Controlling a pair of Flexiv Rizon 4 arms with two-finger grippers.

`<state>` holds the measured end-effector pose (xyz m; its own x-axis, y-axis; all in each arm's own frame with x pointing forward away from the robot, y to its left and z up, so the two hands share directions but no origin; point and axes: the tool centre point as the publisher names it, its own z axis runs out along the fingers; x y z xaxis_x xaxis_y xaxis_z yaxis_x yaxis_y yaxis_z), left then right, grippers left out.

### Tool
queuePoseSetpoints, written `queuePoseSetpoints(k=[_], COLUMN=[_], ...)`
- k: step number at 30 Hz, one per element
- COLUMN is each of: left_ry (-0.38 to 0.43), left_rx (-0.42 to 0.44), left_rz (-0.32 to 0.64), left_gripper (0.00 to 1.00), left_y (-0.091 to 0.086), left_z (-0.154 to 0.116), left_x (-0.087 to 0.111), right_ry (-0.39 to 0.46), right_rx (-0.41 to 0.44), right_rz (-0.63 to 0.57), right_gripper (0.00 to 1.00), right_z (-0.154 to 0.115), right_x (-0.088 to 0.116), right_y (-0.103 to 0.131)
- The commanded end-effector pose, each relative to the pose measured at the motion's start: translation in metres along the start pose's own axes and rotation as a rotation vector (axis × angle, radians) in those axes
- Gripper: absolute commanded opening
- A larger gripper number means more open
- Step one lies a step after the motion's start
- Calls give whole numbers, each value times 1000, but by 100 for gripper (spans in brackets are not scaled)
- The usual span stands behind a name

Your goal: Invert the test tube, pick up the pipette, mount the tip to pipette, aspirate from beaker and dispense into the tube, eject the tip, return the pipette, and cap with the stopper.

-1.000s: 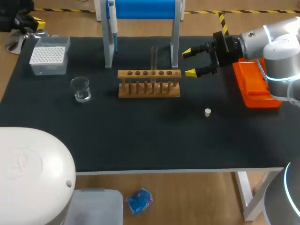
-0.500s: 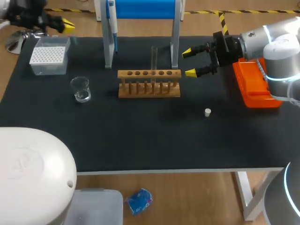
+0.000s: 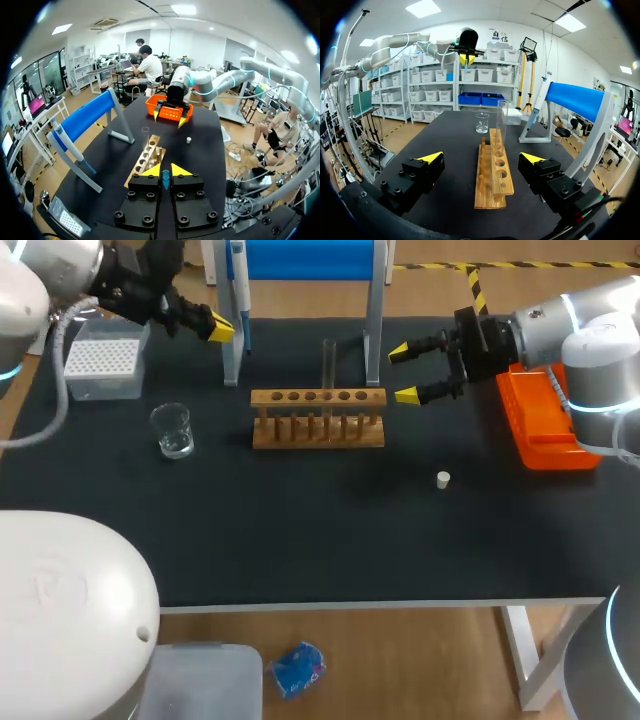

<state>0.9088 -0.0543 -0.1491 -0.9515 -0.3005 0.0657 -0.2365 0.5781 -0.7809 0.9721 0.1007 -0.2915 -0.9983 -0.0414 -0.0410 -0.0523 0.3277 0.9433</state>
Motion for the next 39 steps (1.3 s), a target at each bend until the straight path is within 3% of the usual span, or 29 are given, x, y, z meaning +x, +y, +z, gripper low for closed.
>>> queuePoseSetpoints(k=[1,14,21,26,34,39], left_ry=[-3,-3,101,129,162,137], left_rx=[4,4,-32,-68,-90,3], left_rz=[1,1,10,16,29,28], left_gripper=[0,0,0,0,0,0], left_y=[2,2,-27,-40,-41,-29], left_z=[3,3,53,87,140,160], left_x=[0,0,43,72,100,106], right_ry=[1,1,1,1,1,1], right_rx=[1,1,1,1,1,1], right_rz=[-1,-1,-1,-1,-1,-1], right_gripper=[100,100,100,100,100,100], right_z=[0,0,0,0,0,0], right_x=[0,0,0,0,0,0], right_y=[0,0,0,0,0,0])
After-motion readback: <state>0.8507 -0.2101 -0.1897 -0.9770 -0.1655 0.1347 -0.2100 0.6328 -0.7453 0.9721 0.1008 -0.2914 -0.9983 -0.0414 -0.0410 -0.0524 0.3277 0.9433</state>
